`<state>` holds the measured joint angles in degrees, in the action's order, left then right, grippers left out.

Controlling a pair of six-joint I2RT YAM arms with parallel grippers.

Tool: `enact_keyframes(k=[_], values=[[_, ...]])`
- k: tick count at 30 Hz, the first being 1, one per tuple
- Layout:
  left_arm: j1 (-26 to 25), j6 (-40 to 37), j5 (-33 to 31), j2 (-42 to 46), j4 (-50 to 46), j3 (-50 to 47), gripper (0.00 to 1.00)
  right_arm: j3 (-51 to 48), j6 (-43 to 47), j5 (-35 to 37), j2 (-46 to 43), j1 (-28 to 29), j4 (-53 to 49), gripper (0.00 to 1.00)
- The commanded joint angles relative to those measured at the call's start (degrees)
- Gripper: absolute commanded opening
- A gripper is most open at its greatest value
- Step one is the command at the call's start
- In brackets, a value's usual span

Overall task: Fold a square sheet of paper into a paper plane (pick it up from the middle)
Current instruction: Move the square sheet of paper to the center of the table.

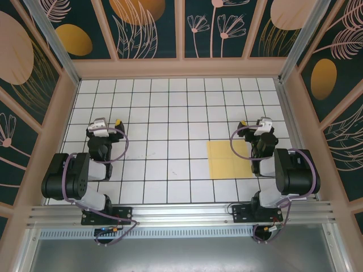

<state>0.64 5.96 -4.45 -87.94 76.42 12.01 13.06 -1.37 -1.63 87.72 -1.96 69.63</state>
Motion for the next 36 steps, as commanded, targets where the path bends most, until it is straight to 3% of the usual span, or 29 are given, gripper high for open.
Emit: enact_keyframes(k=[1, 22, 26, 30, 36], values=[[0.3, -1.1, 0.9, -0.3, 1.1, 0.4, 0.99, 0.7, 0.7, -1.3, 0.6, -0.6, 1.1, 0.99], [0.3, -0.9, 0.2, -0.2, 1.3, 0.2, 0.99, 0.8, 0.7, -1.3, 0.6, -0.6, 0.9, 0.99], [0.3, 0.5, -3.1, -0.1, 7.4, -2.9, 0.98, 0.7, 0.8, -0.6, 0.3, -0.3, 1.3, 0.99], [0.3, 1.5, -6.3, 3.6, 9.3, -5.7, 0.98, 5.4, -0.6, 4.7, -6.7, 0.5, -12.8, 0.99], [0.3, 1.7, -6.8, 14.1, -6.9, -1.9, 0.98, 12.8, -10.1, 9.6, -17.0, 1.1, -35.4, 0.99]])
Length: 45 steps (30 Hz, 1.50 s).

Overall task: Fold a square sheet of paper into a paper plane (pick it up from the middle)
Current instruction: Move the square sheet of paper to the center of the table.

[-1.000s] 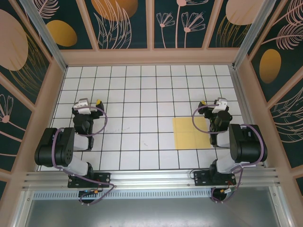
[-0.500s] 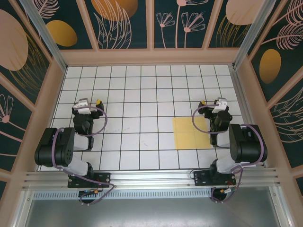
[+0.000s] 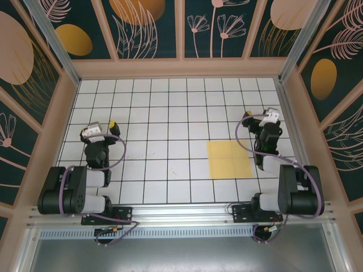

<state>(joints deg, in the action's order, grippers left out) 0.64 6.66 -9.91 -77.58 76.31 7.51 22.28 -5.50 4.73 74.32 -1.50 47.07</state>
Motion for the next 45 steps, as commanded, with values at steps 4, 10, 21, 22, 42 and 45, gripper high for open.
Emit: enact_keyframes(k=[4, 10, 21, 22, 42, 45], values=[[0.3, 8.0, -2.8, 11.1, -19.7, 7.4, 0.98, 15.1, -14.6, 3.3, -3.9, 1.8, -37.7, 0.99], [0.3, 26.0, -1.3, 17.2, -46.1, 18.2, 0.99, 23.9, -18.6, -6.2, 1.5, 8.0, -55.6, 0.98], [0.3, 24.6, 6.4, 16.8, -59.6, 25.2, 0.99, 18.4, -35.4, -2.1, 1.6, 23.6, -68.9, 0.95], [0.3, 24.7, 7.1, 16.7, -59.1, 25.1, 0.98, 17.7, -36.8, -2.1, 1.6, 25.1, -69.0, 0.95], [0.3, 24.3, 9.9, 14.7, -58.0, 25.0, 0.98, 21.1, -44.6, -5.0, 17.7, 35.4, -62.6, 0.95], [0.3, 24.5, 10.3, 14.4, -57.8, 25.0, 0.98, 26.0, -45.3, -6.0, 23.5, 37.1, -61.1, 0.95]])
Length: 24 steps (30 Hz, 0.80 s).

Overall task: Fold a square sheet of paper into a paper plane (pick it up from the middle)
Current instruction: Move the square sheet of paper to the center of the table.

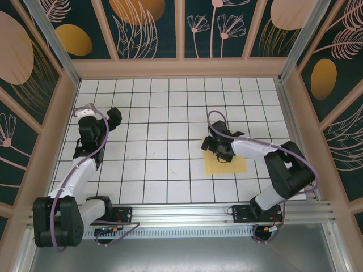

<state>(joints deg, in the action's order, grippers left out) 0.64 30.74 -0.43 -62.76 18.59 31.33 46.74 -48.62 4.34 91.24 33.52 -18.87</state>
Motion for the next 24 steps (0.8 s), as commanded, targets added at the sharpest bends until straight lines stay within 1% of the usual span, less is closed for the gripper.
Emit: enact_keyframes(k=[1, 7, 10, 12, 15, 18, 19, 24], values=[[0.3, 0.4, 1.0, -0.6, -0.2, 1.3, 0.98, 3.6, -2.6, -6.0, 9.0, 2.7, 5.4, 0.95], [0.3, 0.5, 1.5, -0.9, -0.8, 1.4, 0.99, 19.2, -2.5, -5.0, 22.1, 5.9, 4.3, 0.92], [0.3, 0.5, 1.7, -1.0, -0.9, 1.4, 0.98, 26.1, -0.7, -5.4, 26.1, 6.1, 2.0, 0.89], [0.3, 0.6, 1.8, -1.0, -1.0, 1.4, 0.98, 29.3, 1.2, -4.9, 26.0, 6.1, -0.4, 0.88], [0.3, 0.6, 2.0, -1.0, -0.9, 1.4, 0.99, 31.9, 4.8, -2.3, 22.8, 6.1, -5.0, 0.89], [0.3, 0.7, 2.2, -1.4, -0.8, 1.5, 0.98, 32.9, 9.1, 1.8, 20.4, 5.9, -9.8, 0.95], [0.3, 0.6, 2.4, -1.5, -0.7, 1.5, 0.99, 33.2, 11.2, 2.8, 20.5, 5.7, -10.9, 0.98], [0.3, 0.7, 3.0, -2.3, -0.4, 1.6, 0.99, 37.9, 21.1, 3.9, 25.5, 4.3, -16.3, 0.99]])
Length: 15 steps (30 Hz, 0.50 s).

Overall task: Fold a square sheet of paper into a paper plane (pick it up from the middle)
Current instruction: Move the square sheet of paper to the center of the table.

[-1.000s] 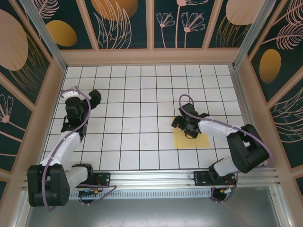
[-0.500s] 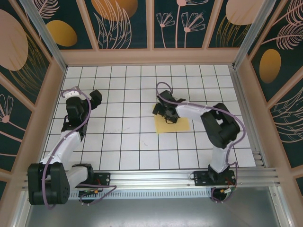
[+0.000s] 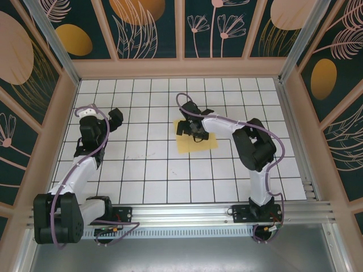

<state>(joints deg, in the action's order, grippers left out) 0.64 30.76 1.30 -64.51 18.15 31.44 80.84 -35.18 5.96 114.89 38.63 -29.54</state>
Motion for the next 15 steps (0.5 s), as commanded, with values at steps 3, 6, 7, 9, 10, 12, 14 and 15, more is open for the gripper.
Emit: enact_keyframes(k=[3, 6, 7, 9, 10, 12, 14, 15], values=[[0.3, 0.6, 1.4, -0.8, -0.1, 1.5, 0.99, 6.5, 10.7, 1.6, 4.1, -2.0, -6.7, 0.99], [0.3, 0.5, 1.5, -0.9, -0.4, 1.5, 0.98, 8.6, 12.8, -0.7, 5.8, -3.4, -7.1, 0.99], [0.3, 0.5, 1.6, -0.9, -0.4, 1.6, 0.99, 9.3, 13.2, -1.3, 6.4, -3.8, -7.3, 0.99], [0.3, 0.5, 1.6, -0.9, -0.6, 1.7, 0.99, 10.1, 13.7, -1.8, 7.3, -4.2, -7.3, 0.99], [0.3, 0.5, 1.7, -0.9, -0.6, 1.6, 0.99, 10.7, 13.9, -2.1, 7.9, -4.1, -7.6, 0.99], [0.3, 0.5, 1.8, -1.0, -0.6, 1.8, 0.98, 11.5, 14.5, -2.6, 8.7, -4.2, -7.9, 0.99], [0.3, 0.5, 1.9, -1.1, -0.7, 1.8, 0.98, 12.0, 14.8, -2.6, 9.4, -4.1, -8.3, 0.99], [0.3, 0.5, 2.1, -1.2, -0.7, 1.8, 0.98, 12.1, 14.9, -2.5, 9.7, -4.0, -8.5, 0.99]])
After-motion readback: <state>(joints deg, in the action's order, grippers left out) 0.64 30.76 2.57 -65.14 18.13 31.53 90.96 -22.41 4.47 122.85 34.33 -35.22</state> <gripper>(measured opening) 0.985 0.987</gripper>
